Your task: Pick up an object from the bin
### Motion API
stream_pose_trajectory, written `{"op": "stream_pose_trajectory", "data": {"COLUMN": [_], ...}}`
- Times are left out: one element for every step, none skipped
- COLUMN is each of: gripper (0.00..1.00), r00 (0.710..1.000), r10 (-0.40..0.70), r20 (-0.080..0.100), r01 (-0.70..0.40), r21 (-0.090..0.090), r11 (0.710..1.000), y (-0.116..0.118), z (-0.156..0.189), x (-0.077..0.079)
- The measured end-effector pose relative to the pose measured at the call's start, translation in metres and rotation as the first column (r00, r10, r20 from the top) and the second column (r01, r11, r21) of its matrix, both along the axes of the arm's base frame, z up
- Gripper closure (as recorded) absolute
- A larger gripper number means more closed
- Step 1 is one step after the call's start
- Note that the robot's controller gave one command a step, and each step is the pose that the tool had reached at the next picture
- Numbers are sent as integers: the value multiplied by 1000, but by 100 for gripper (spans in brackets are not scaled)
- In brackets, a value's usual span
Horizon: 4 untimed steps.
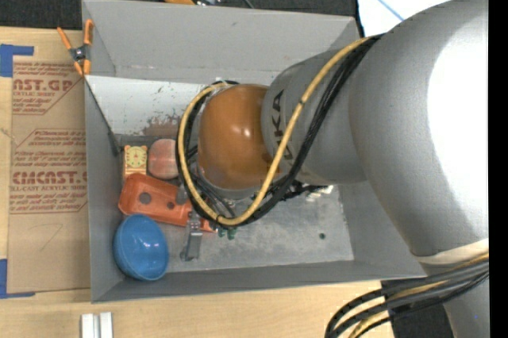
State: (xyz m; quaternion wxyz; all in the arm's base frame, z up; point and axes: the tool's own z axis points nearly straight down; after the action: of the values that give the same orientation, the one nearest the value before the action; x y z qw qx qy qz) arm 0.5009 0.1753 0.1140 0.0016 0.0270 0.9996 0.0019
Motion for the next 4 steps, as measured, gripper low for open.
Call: {"op": "stream_pose_trajectory", "data": {"gripper": [0, 0, 0, 100], "r00": [1000, 981, 936, 928], "r10": [19, -193, -353, -373], "r20": [2, -12, -5, -8], "r01": [-19, 193, 353, 373], "r21": [0, -4, 4, 0], "r11": [1000, 981, 936, 928], "y": [8, 24, 13, 24], "z": [33, -13, -45, -43], "x": [11, 13, 29, 27]}}
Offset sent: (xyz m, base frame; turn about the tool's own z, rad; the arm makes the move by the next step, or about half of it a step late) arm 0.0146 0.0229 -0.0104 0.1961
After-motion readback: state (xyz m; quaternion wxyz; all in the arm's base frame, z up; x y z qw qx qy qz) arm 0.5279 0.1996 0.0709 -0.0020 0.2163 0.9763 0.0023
